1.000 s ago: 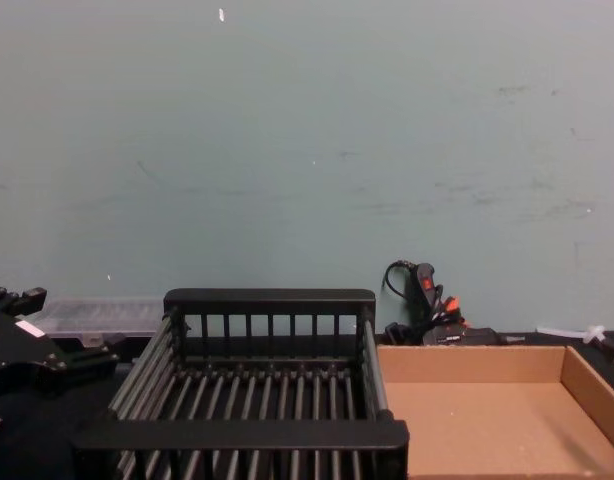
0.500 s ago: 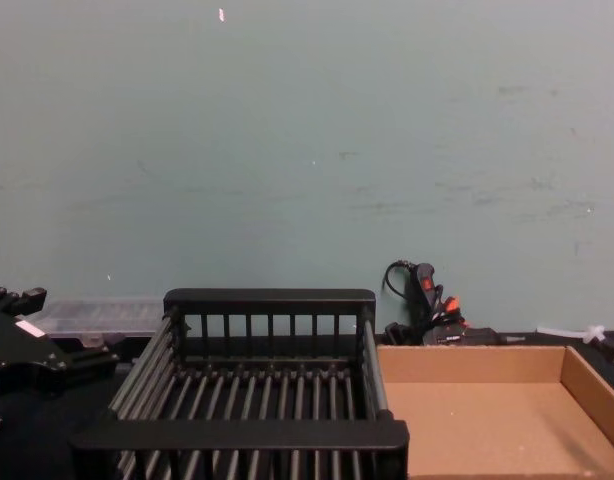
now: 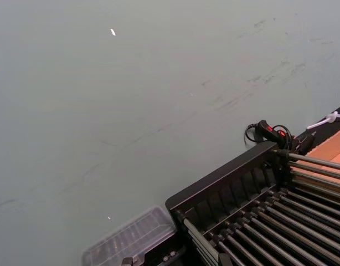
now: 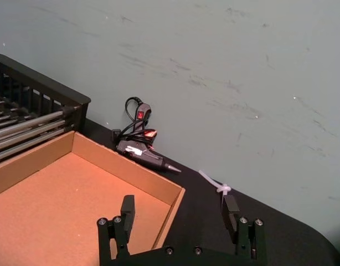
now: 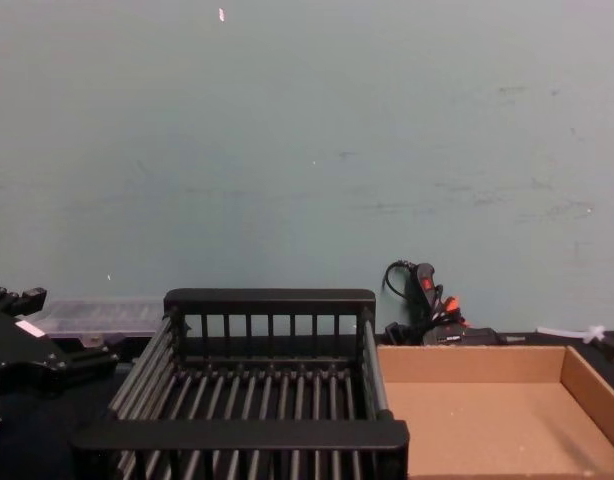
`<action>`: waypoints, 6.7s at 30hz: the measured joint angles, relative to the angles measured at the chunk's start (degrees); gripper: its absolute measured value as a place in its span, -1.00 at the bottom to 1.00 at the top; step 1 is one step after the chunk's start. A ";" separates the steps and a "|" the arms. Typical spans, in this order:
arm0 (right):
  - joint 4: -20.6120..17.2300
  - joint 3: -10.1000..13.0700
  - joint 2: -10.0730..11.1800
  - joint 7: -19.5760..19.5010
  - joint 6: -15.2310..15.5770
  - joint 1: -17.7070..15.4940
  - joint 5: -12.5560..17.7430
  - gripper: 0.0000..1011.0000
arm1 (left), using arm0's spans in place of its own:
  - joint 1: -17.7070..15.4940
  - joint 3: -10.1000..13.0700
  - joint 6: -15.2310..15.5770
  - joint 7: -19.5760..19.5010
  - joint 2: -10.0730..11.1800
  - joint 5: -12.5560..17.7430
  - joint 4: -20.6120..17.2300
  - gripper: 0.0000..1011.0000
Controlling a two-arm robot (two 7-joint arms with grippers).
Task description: Pick up the white tape and place it into the black box , Pick up the silver tape and place it into the brown box.
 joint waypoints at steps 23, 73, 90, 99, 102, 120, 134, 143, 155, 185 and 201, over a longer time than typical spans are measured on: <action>-12.53 5.83 1.71 2.65 2.41 -9.87 3.32 0.98 | 0.00 0.00 0.00 0.00 0.00 0.00 0.00 0.98; -23.86 6.63 -0.92 8.86 20.29 -22.48 3.44 0.98 | 0.00 0.00 0.00 0.00 0.00 0.00 0.00 0.98; -21.08 5.98 -3.90 10.91 22.45 -19.89 0.63 0.98 | 0.00 0.00 0.00 0.00 0.00 0.00 0.00 0.98; -19.74 6.20 -5.40 11.74 23.04 -19.08 -0.69 0.98 | 0.00 0.00 0.00 0.00 0.00 0.00 0.00 0.98; -19.50 6.32 -5.70 11.98 23.22 -19.01 -0.96 0.98 | 0.00 0.00 0.00 0.00 0.00 0.00 0.00 0.98; -18.84 7.03 -6.95 13.03 23.73 -18.99 -2.01 0.98 | 0.00 0.00 0.00 0.00 0.00 0.00 0.00 0.98; -18.92 6.95 -6.85 12.92 23.71 -19.02 -1.94 0.36 | 0.00 0.00 0.00 0.00 0.00 0.00 0.00 0.98; -18.95 6.94 -6.82 12.88 23.68 -19.03 -1.91 -0.12 | 0.00 0.00 0.00 0.00 0.00 0.00 0.00 0.98; -18.96 6.95 -6.81 12.84 23.66 -19.02 -1.86 -0.74 | 0.00 0.00 0.00 0.00 0.00 0.00 0.00 0.98; -23.42 11.30 -8.80 17.45 20.70 -17.82 -1.88 -0.74 | 0.00 0.00 0.00 0.00 0.00 0.00 0.00 0.98; -18.56 10.88 -11.19 17.02 18.65 -10.02 -3.75 -0.74 | 0.00 0.00 0.00 0.00 0.00 0.00 0.00 0.98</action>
